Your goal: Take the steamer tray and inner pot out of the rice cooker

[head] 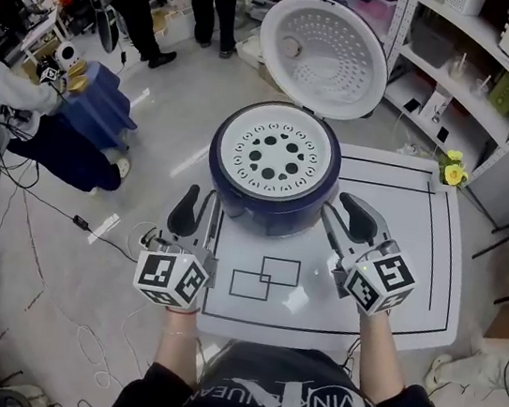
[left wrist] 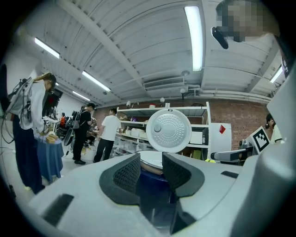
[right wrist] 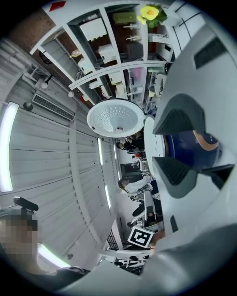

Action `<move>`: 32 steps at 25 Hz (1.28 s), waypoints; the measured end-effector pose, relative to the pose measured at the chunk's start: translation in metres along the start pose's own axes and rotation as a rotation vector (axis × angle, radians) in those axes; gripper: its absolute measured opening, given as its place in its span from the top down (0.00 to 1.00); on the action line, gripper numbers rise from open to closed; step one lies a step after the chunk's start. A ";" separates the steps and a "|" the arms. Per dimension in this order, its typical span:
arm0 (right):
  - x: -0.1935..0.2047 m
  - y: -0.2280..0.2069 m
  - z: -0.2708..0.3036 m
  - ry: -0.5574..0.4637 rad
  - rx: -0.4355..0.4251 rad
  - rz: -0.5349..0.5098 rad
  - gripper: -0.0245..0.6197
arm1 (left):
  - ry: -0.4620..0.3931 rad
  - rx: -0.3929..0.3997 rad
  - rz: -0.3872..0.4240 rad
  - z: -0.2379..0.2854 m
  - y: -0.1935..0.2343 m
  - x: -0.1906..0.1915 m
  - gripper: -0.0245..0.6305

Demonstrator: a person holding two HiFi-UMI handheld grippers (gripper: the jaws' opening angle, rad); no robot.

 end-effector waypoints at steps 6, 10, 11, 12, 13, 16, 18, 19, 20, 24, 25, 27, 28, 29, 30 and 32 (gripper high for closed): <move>-0.005 -0.013 0.013 -0.001 -0.004 -0.020 0.75 | 0.010 -0.019 0.011 0.009 -0.006 0.002 0.76; -0.010 -0.025 0.027 0.028 -0.016 -0.027 0.75 | 0.020 -0.031 0.033 0.018 -0.011 -0.002 0.76; -0.014 -0.026 0.031 0.046 -0.015 -0.044 0.75 | 0.024 -0.031 0.037 0.020 -0.012 -0.003 0.76; -0.018 -0.028 0.036 0.065 -0.010 -0.061 0.75 | 0.028 -0.031 0.040 0.023 -0.013 -0.003 0.76; -0.021 -0.031 0.041 0.082 -0.003 -0.073 0.75 | 0.032 -0.030 0.043 0.026 -0.013 -0.004 0.76; -0.027 -0.036 0.057 0.121 0.016 -0.089 0.75 | 0.054 -0.027 0.061 0.036 -0.010 -0.006 0.75; -0.030 -0.038 0.068 0.164 0.025 -0.115 0.75 | 0.072 -0.025 0.082 0.043 -0.004 -0.011 0.74; -0.032 -0.039 0.075 0.193 0.029 -0.139 0.73 | 0.077 -0.022 0.091 0.049 -0.001 -0.014 0.74; -0.036 -0.041 0.082 0.222 0.032 -0.164 0.71 | 0.080 -0.019 0.098 0.055 0.003 -0.016 0.74; -0.034 -0.052 0.108 0.307 0.056 -0.212 0.70 | 0.100 0.005 0.115 0.080 0.010 -0.015 0.73; -0.031 -0.054 0.113 0.323 0.062 -0.214 0.69 | 0.109 0.011 0.125 0.085 0.011 -0.014 0.73; -0.026 -0.057 0.122 0.347 0.077 -0.218 0.69 | 0.120 0.025 0.138 0.093 0.014 -0.011 0.72; -0.024 -0.059 0.126 0.356 0.084 -0.220 0.69 | 0.123 0.033 0.138 0.096 0.016 -0.011 0.72; -0.024 -0.060 0.130 0.362 0.089 -0.225 0.69 | 0.123 0.041 0.135 0.099 0.018 -0.010 0.72; -0.025 -0.062 0.133 0.368 0.091 -0.233 0.69 | 0.122 0.050 0.129 0.102 0.019 -0.010 0.72; -0.025 -0.063 0.138 0.385 0.087 -0.261 0.69 | 0.117 0.064 0.115 0.105 0.023 -0.007 0.72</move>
Point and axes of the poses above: the fingertips, and each gripper's own axes: z forward along the fingers, y to its left, x out of its underside, the point moved 9 cm from there along -z, backward along the fingers
